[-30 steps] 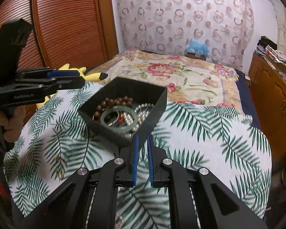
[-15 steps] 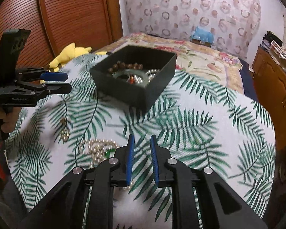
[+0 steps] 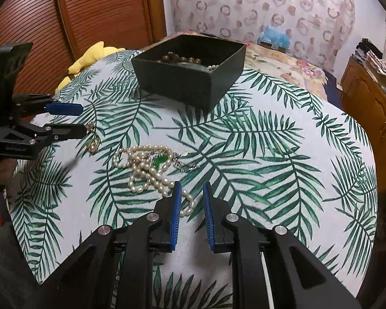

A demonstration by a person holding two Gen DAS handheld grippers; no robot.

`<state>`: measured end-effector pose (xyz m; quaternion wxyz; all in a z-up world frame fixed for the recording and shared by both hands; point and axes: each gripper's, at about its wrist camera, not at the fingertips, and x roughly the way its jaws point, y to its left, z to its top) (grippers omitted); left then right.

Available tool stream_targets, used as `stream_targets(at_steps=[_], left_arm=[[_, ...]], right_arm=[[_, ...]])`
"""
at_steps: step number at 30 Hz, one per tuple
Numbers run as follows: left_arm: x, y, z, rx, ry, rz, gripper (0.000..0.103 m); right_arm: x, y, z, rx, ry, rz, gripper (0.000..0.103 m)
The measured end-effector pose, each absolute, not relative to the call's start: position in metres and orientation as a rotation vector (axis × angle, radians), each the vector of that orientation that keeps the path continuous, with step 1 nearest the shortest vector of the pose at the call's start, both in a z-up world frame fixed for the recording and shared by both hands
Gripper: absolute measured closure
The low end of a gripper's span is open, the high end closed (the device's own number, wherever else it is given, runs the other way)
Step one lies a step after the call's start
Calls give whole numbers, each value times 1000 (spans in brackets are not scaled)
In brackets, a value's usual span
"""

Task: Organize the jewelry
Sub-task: 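Move the left tool to the gold ring while the right moves to the pearl necklace, then grasp the gold ring with the left tool while the right grasps the pearl necklace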

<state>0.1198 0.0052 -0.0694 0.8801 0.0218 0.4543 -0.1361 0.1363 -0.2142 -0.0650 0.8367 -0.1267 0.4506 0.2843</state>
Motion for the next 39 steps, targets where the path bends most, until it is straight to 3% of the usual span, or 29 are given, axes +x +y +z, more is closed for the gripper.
stream_targets(at_steps=[10, 21, 29, 33, 39], left_arm=[[108, -9, -68, 40, 931, -303, 48], [111, -21, -78, 29, 952, -335, 75], [119, -22, -83, 40, 959, -314, 75], [117, -22, -83, 58, 949, -320, 78], [116, -20, -80, 43, 946, -334, 78]], right_arm=[[135, -216, -71, -268, 950, 590, 84], [135, -215, -72, -297, 933, 596, 84], [134, -215, -72, -304, 930, 597, 84], [138, -217, -72, -301, 943, 579, 97], [137, -218, -72, -282, 938, 585, 97]])
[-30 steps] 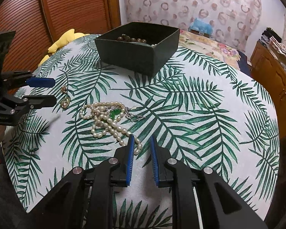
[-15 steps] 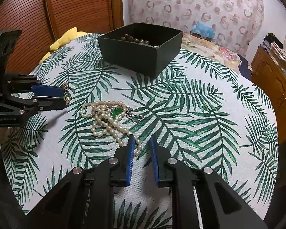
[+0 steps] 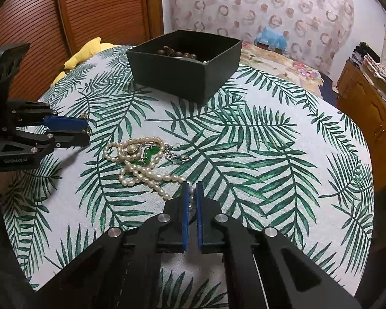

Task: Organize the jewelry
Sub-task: 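Grasp the gold ring with the left tool while the right grasps the pearl necklace, then carry the gold ring with the left tool while the right lifts the pearls over the box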

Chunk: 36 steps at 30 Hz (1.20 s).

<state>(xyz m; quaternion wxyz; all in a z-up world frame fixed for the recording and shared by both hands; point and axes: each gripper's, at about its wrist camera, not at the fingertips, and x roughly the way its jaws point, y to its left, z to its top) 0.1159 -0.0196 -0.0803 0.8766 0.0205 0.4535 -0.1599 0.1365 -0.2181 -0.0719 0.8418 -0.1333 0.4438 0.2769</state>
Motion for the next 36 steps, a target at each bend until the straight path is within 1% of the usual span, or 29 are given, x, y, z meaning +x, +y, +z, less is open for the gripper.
stream_targets(at_steps=[14, 36], left_arm=[[114, -17, -65, 14, 899, -338, 78], [135, -26, -20, 38, 768, -362, 78]], right_arm=[[135, -221, -39, -253, 860, 577, 97], [156, -201, 78, -284, 587, 605, 98]])
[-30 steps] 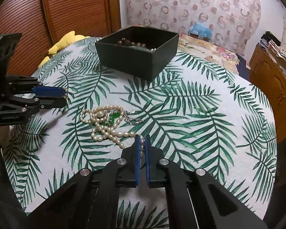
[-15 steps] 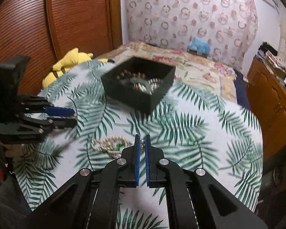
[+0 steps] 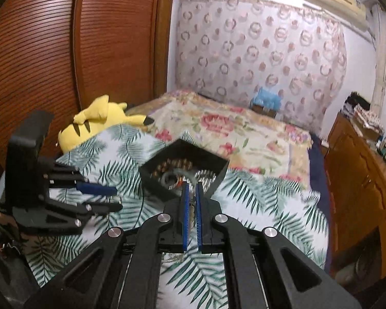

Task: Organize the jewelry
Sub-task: 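Carry the gold ring with the left tool while the right lifts the pearls over the box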

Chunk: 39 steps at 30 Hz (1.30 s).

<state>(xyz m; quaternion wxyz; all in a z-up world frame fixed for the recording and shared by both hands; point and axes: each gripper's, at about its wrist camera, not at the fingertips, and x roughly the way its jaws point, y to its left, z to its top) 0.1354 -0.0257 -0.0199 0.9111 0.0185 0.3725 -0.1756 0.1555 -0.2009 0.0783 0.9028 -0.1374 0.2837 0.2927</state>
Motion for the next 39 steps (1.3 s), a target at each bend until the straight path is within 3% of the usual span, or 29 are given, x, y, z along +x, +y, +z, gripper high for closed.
stream_targets(at_steps=[23, 39], left_arm=[[160, -25, 5, 37, 710, -354, 78], [158, -23, -3, 26, 730, -354, 78]], right_arm=[[179, -203, 162, -267, 426, 619, 98], [178, -195, 65, -258, 677, 636, 97]])
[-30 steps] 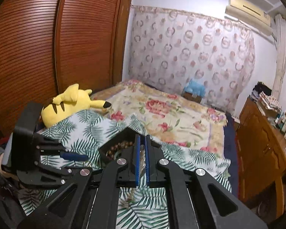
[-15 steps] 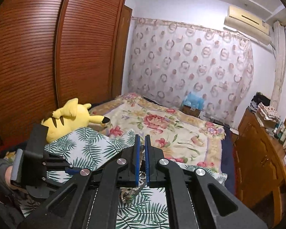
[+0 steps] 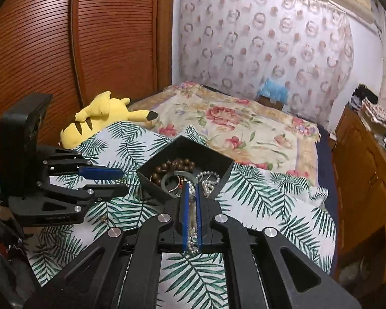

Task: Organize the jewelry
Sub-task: 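Carry the gold ring with the left tool while the right lifts the pearls over the box, then open the left tool over the box while the right lowers and releases the pearls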

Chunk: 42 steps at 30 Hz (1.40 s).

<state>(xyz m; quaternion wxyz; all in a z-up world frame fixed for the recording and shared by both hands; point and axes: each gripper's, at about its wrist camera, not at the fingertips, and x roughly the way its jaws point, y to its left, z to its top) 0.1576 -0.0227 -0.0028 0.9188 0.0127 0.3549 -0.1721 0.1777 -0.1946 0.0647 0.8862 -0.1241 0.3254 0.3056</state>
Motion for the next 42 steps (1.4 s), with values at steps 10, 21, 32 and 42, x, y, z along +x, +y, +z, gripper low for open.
stream_targets(at_steps=[10, 21, 32, 42], left_arm=[[158, -22, -1, 26, 722, -352, 78], [160, -18, 10, 30, 692, -341, 78], [192, -17, 20, 50, 666, -330, 78], [231, -18, 5, 53, 715, -306, 67]], right_arm=[[170, -195, 126, -248, 517, 657, 97], [181, -189, 178, -273, 407, 653, 97], [220, -184, 183, -218, 415, 662, 97], [261, -172, 139, -199, 539, 677, 97]])
